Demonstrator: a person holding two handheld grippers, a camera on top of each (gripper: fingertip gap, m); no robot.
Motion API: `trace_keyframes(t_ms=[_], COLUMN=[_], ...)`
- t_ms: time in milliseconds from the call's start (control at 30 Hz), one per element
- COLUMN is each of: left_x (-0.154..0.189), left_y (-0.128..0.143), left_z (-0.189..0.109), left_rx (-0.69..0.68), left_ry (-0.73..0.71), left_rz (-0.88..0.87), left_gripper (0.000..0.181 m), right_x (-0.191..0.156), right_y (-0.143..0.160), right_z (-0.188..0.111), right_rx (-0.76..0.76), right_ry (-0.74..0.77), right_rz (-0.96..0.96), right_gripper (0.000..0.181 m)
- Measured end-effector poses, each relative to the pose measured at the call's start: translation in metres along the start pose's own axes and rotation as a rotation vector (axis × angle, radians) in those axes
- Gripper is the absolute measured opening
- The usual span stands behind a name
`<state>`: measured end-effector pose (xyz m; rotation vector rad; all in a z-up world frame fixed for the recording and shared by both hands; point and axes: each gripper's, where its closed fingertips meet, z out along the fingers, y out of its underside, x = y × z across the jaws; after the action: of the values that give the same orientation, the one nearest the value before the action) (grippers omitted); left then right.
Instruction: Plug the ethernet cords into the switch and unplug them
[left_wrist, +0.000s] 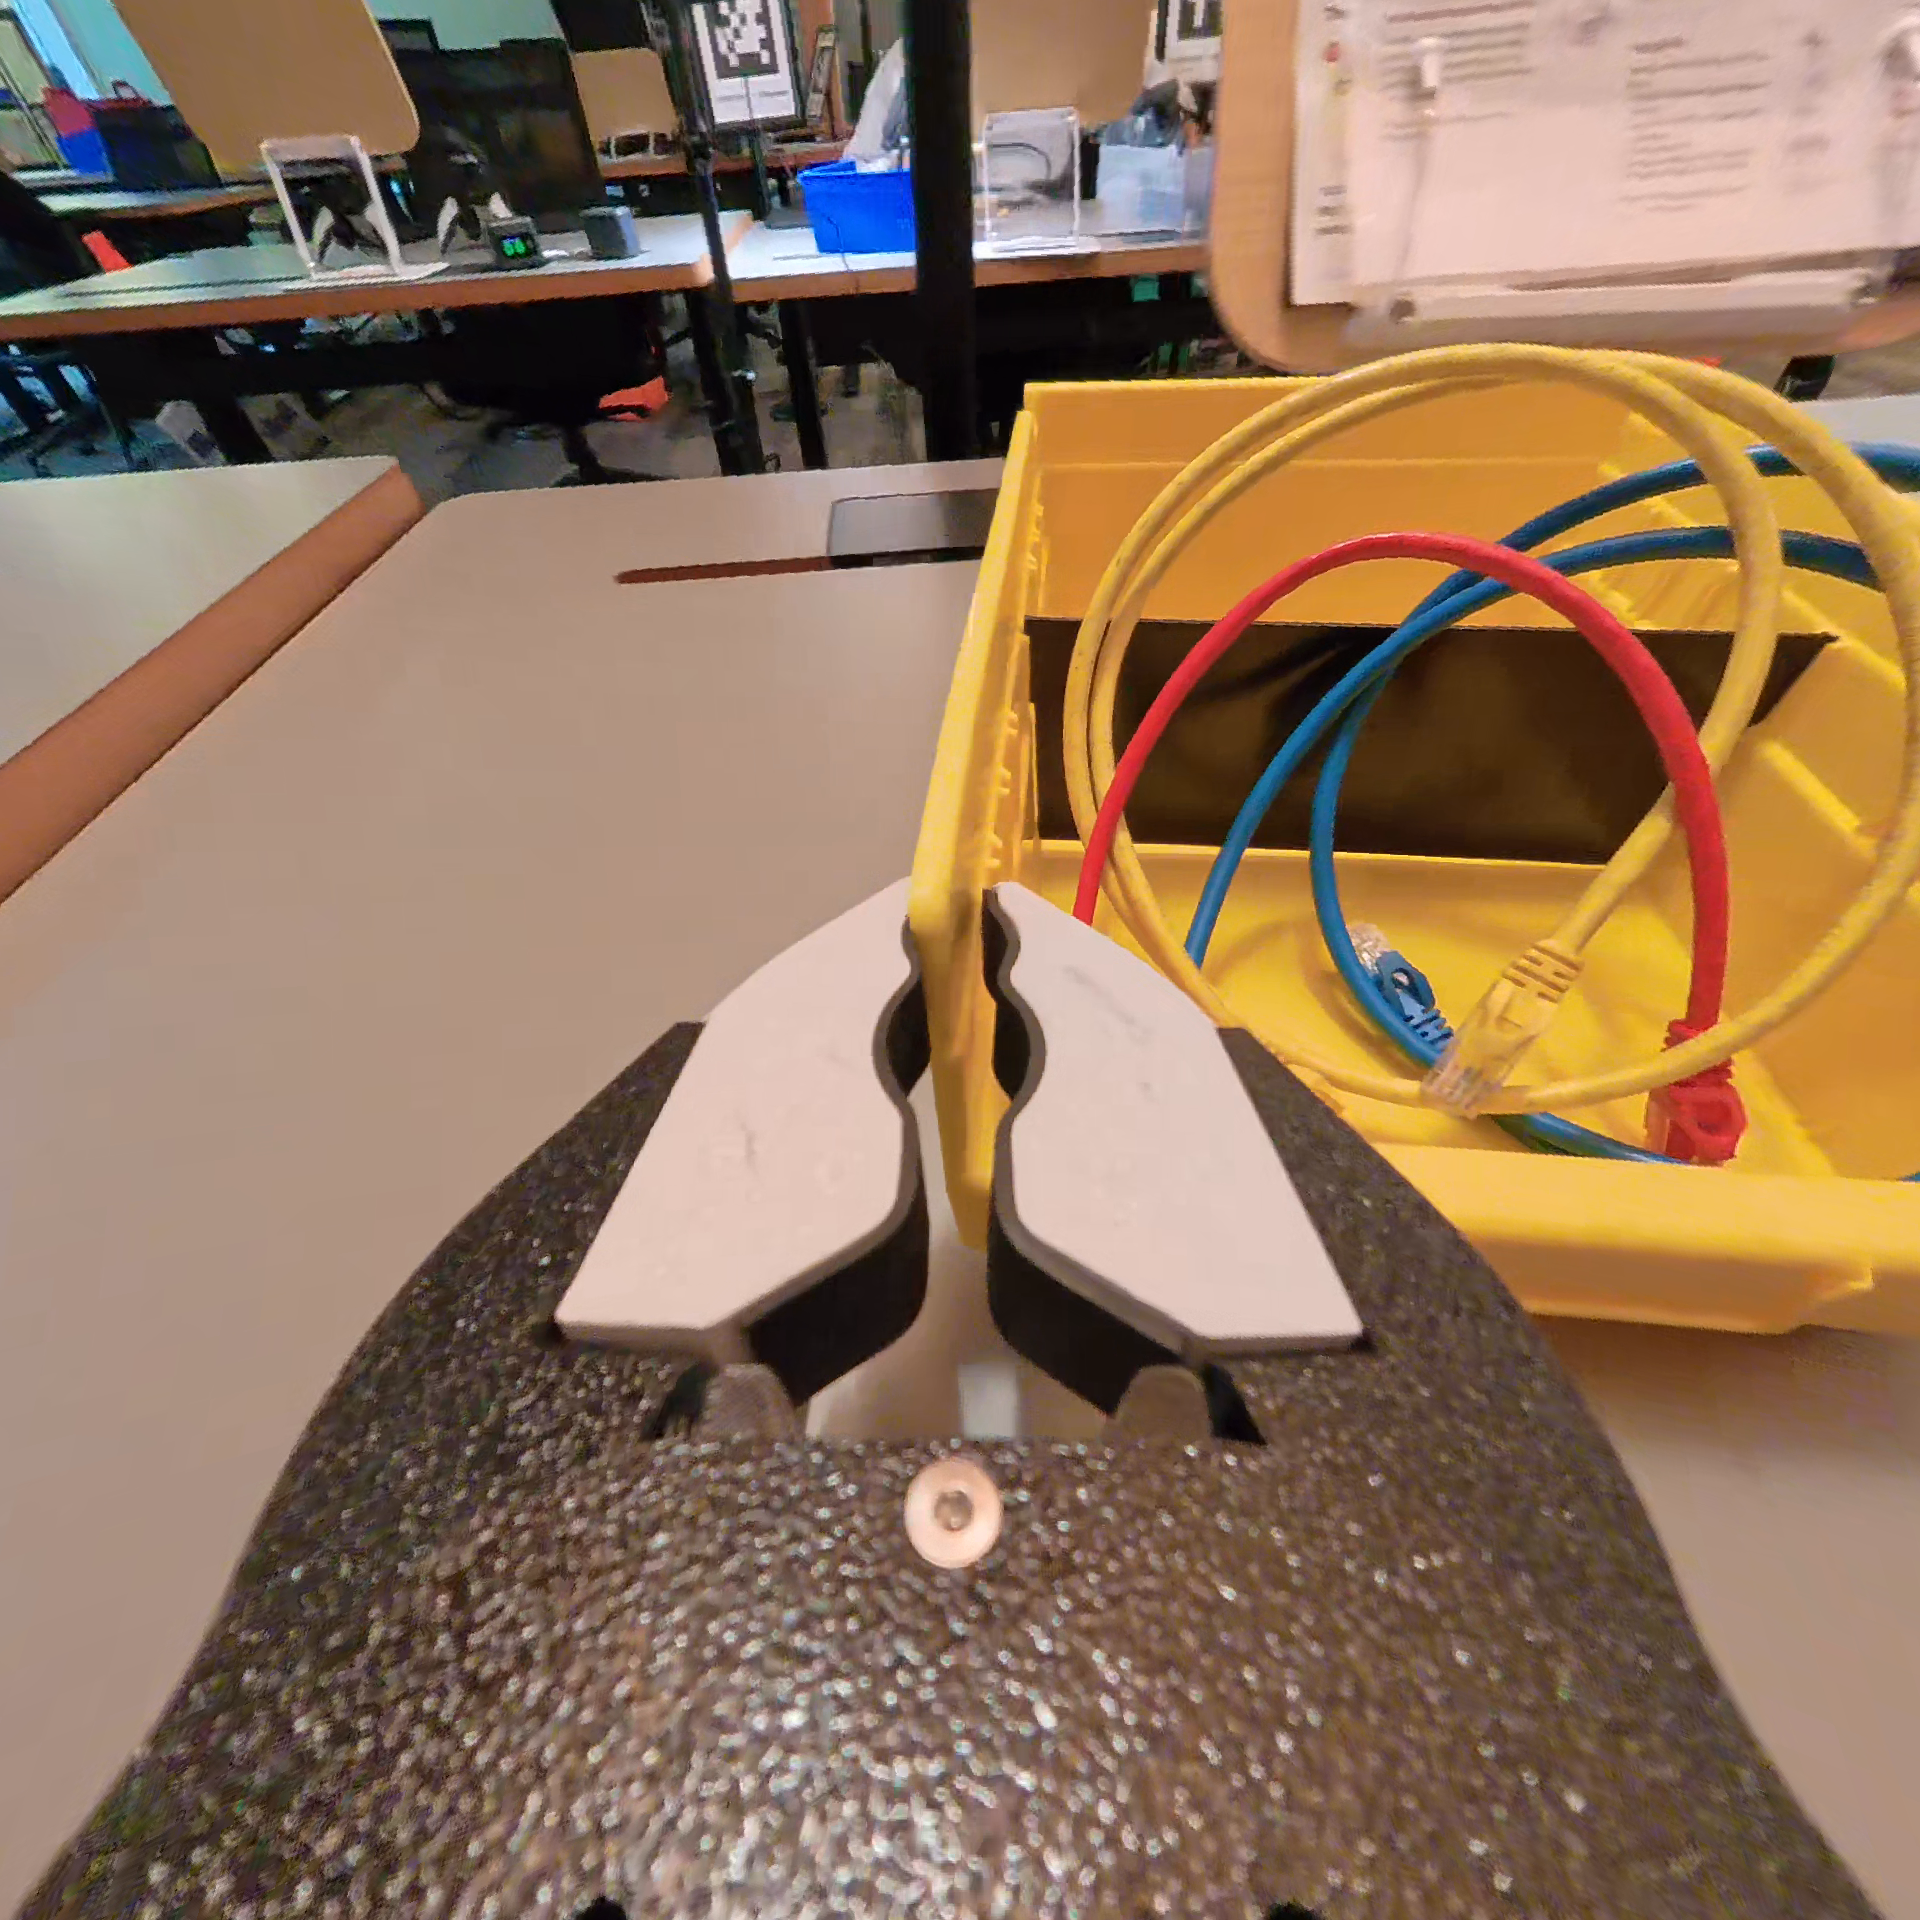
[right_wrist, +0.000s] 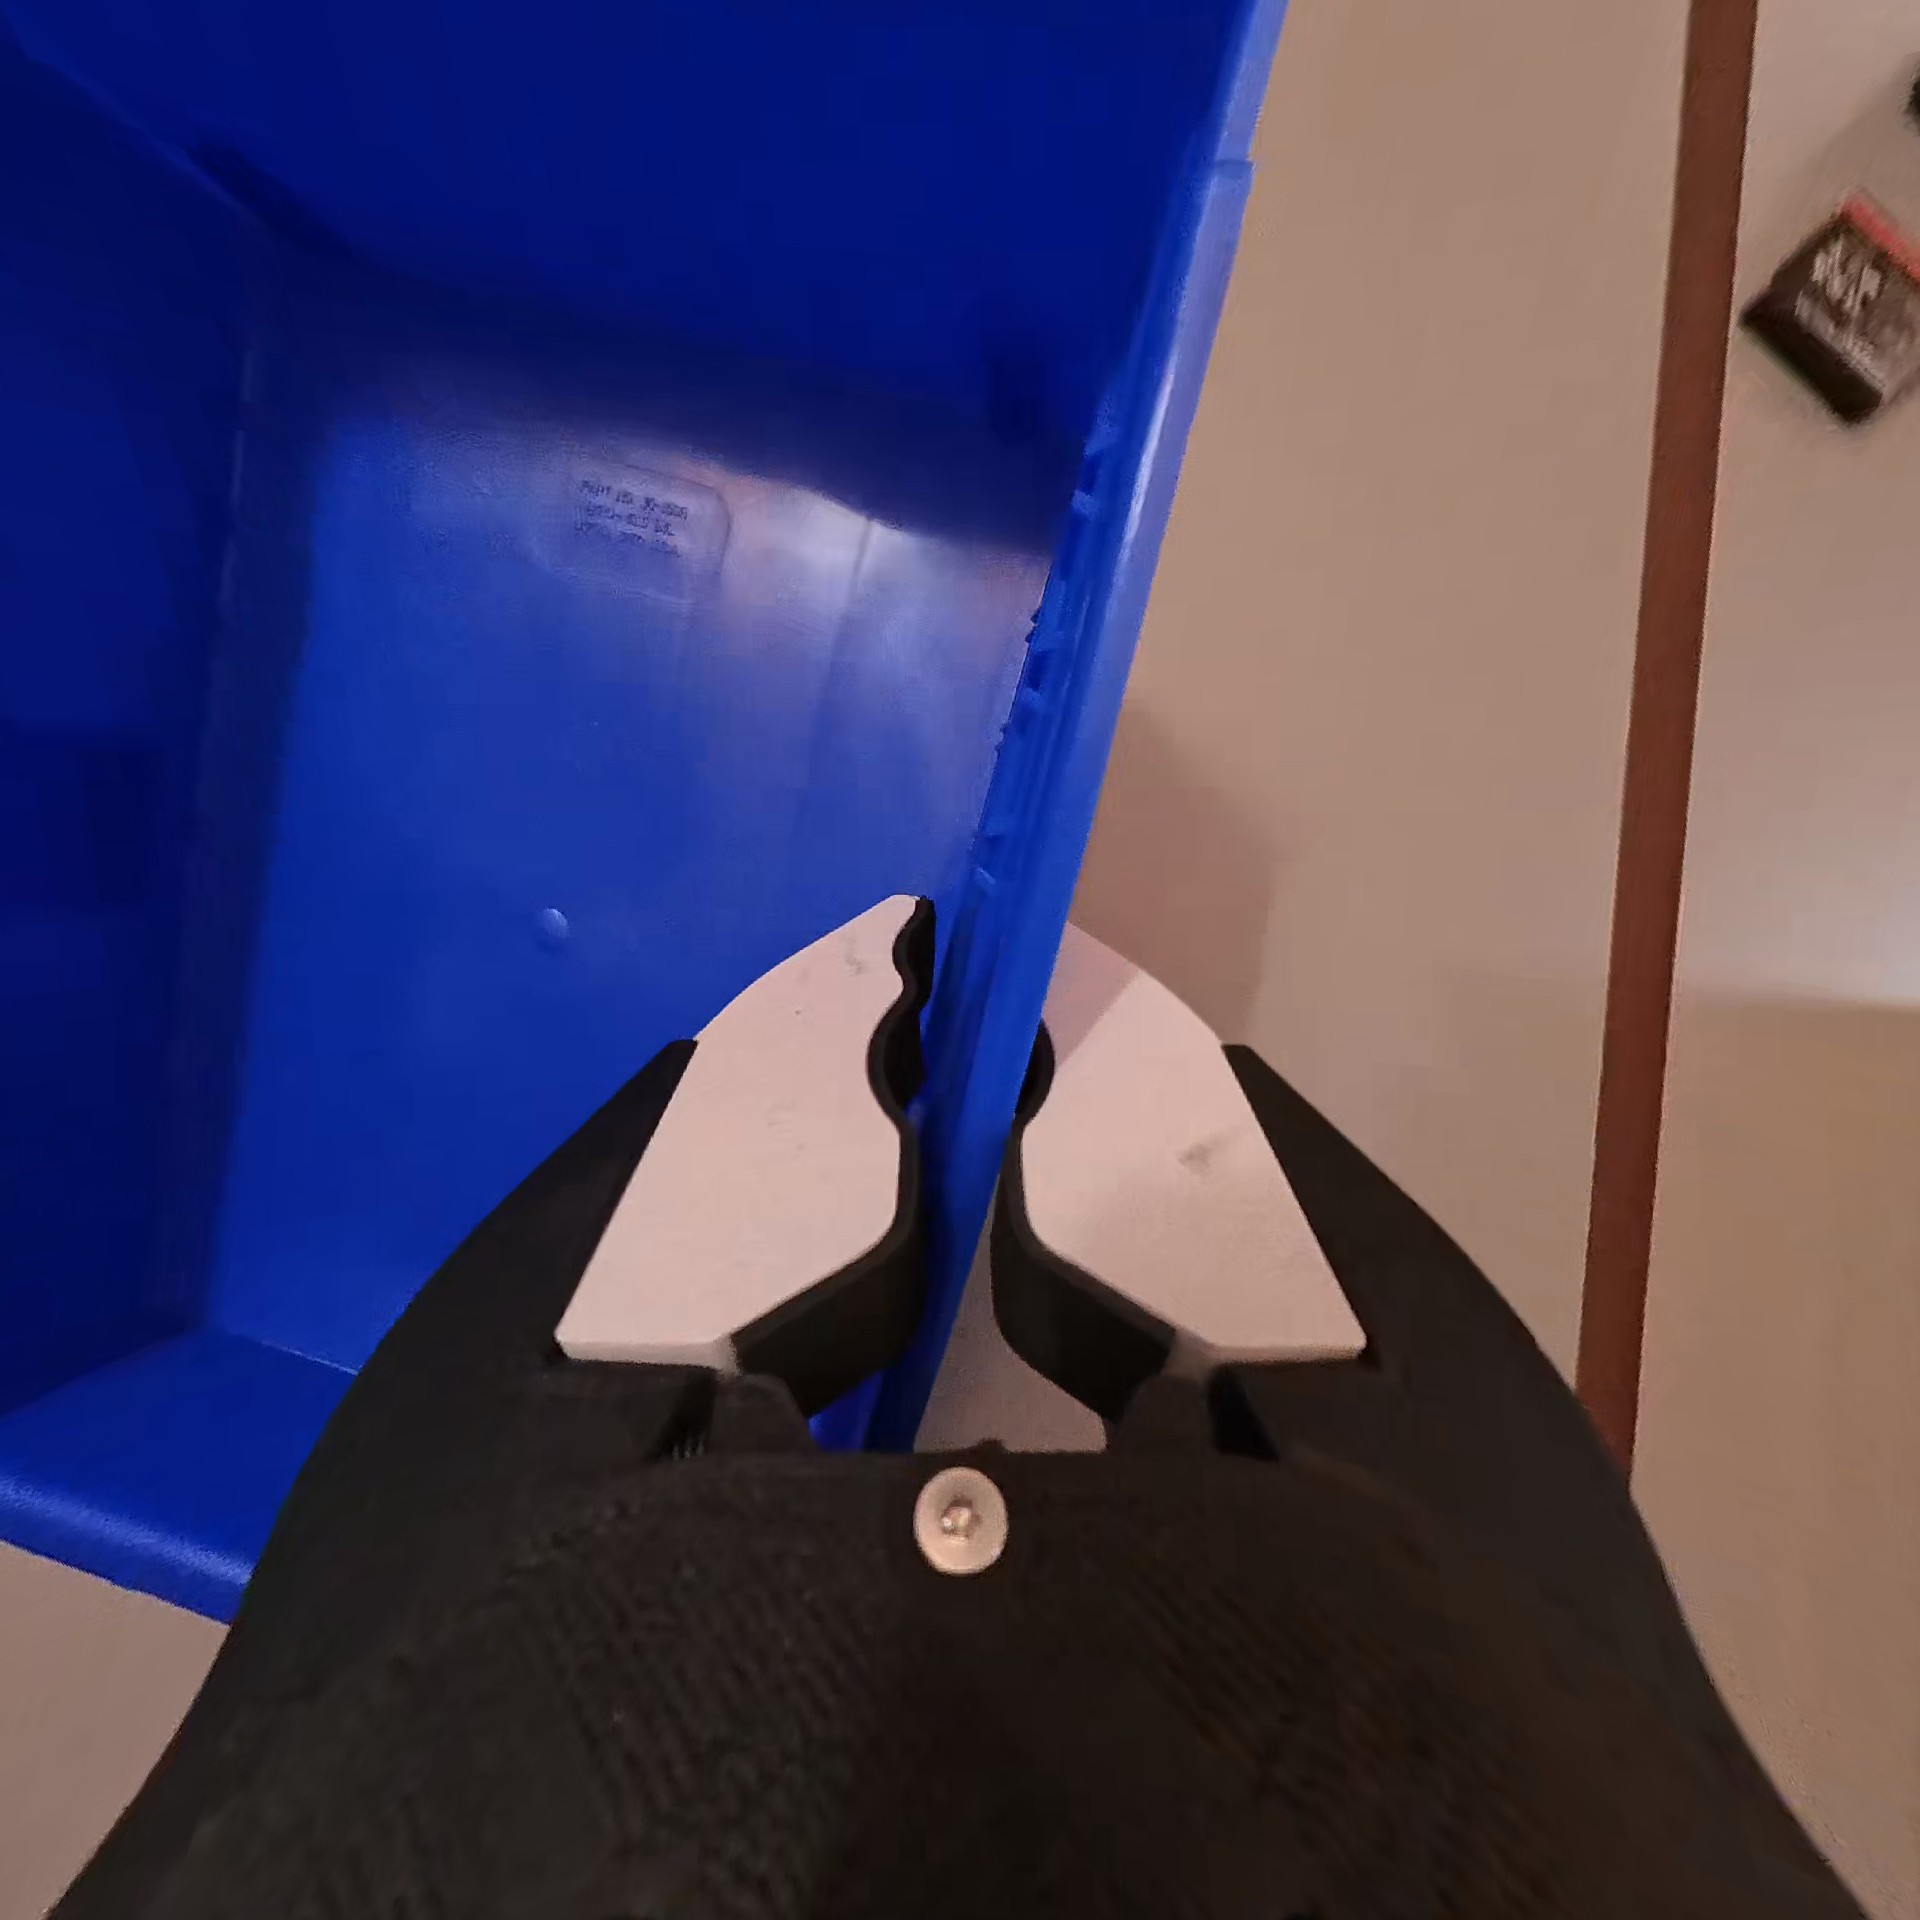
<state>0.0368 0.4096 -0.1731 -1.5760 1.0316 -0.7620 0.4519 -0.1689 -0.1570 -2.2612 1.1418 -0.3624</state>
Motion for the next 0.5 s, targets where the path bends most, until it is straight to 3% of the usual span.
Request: trace_keyframes(t_ms=[133, 267, 433, 500], left_x=[-0.034, -0.051, -0.056, -0.055], left_y=[-0.005, -0.008, -0.009, -0.011], left_z=[0.027, 0.042, 0.049, 0.045], left_rx=[-0.001, -0.006, -0.042, -0.098], left_ry=[-0.009, -0.018, 0.0, 0.039], left_rz=[-0.039, 0.003, -0.01, 0.052], left_gripper=[0.005, 0.005, 0.005, 0.009], right_x=[0.028, 0.037, 0.036, 0.035], right_y=[0.027, 0.029, 0.006, -0.006], right_z=[0.025, 0.044, 0.058, 0.049], right_rx=[-0.066, -0.105, -0.058, 0.001], right_ry=[-0.01, -0.039, -0.028, -0.009], right_rz=[0.057, 0.093, 0.005, -0.063], right_gripper=[0.01, 0.014, 0.018, 0.023])
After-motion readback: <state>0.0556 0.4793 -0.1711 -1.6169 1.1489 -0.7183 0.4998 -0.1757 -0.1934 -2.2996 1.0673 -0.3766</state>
